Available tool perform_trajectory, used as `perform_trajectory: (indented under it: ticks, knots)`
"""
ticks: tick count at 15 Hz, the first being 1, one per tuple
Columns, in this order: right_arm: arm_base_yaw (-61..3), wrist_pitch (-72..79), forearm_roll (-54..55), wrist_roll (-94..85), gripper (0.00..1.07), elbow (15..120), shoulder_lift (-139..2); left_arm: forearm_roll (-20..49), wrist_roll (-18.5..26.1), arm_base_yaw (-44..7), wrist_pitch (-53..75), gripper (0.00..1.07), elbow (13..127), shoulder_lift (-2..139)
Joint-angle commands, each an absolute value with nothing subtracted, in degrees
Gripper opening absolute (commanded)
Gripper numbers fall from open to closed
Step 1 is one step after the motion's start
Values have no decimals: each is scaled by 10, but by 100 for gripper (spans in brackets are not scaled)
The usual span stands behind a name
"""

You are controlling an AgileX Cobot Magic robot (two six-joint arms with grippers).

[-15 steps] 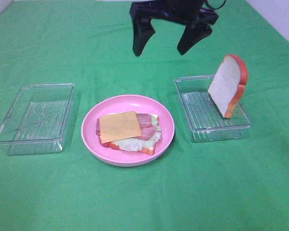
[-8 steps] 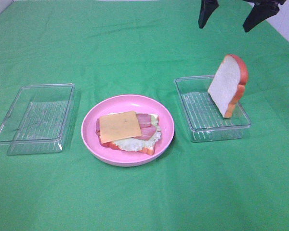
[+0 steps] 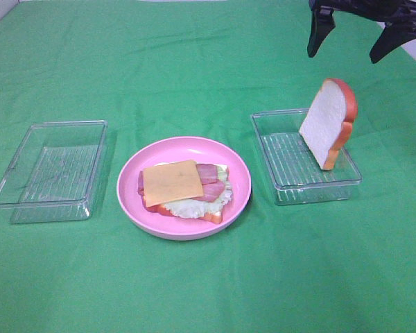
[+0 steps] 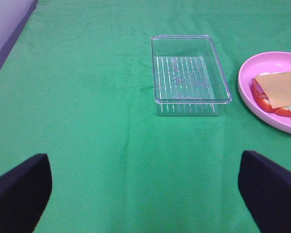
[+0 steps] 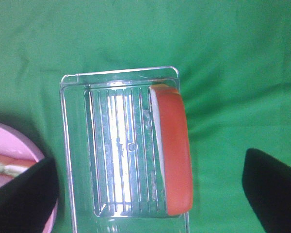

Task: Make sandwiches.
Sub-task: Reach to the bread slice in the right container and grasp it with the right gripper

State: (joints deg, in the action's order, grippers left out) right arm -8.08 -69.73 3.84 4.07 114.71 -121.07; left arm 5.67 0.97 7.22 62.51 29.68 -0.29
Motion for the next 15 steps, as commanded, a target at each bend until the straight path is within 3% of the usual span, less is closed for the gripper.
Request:
perform_trajectory:
  ticks: [1, 15]
  knots:
    - [-80, -763, 39, 34, 99, 1149, -1230, 63, 9, 73, 617, 98, 295, -14]
    - [-80, -763, 61, 34, 98, 1148, -1285, 63, 9, 73, 617, 98, 295, -14]
